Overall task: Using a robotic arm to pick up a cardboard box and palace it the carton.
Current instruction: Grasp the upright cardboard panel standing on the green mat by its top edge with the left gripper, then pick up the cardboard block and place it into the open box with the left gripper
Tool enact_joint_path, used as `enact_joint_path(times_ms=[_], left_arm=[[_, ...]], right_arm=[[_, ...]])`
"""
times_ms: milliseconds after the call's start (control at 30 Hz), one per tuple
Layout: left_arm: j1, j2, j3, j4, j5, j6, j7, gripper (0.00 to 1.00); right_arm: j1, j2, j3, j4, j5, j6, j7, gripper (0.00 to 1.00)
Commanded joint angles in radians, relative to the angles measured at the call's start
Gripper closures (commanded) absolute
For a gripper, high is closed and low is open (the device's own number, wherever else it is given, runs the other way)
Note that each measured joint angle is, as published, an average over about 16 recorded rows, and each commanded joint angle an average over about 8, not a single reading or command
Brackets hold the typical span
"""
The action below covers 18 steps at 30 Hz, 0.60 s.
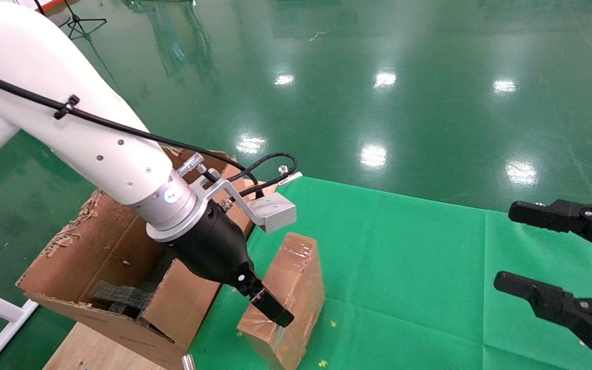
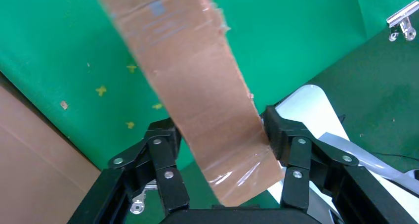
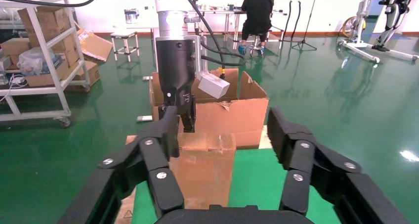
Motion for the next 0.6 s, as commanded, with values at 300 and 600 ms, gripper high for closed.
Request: enact_joint_path(times_ms=[300, 600], left_arm=[[-0.022, -0.010, -0.009, 0.011, -0.003, -0.004, 0.014, 1.00], [-0.198, -0.122, -0.096, 0.040, 0.010, -0.033, 0.063, 1.00]], right_arm=[[0.000, 0.000, 0.000, 0.000, 0.000, 0.000, 0.000, 0.00], [0.000, 0.000, 0.000, 0.000, 0.000, 0.000, 0.000, 0.00]])
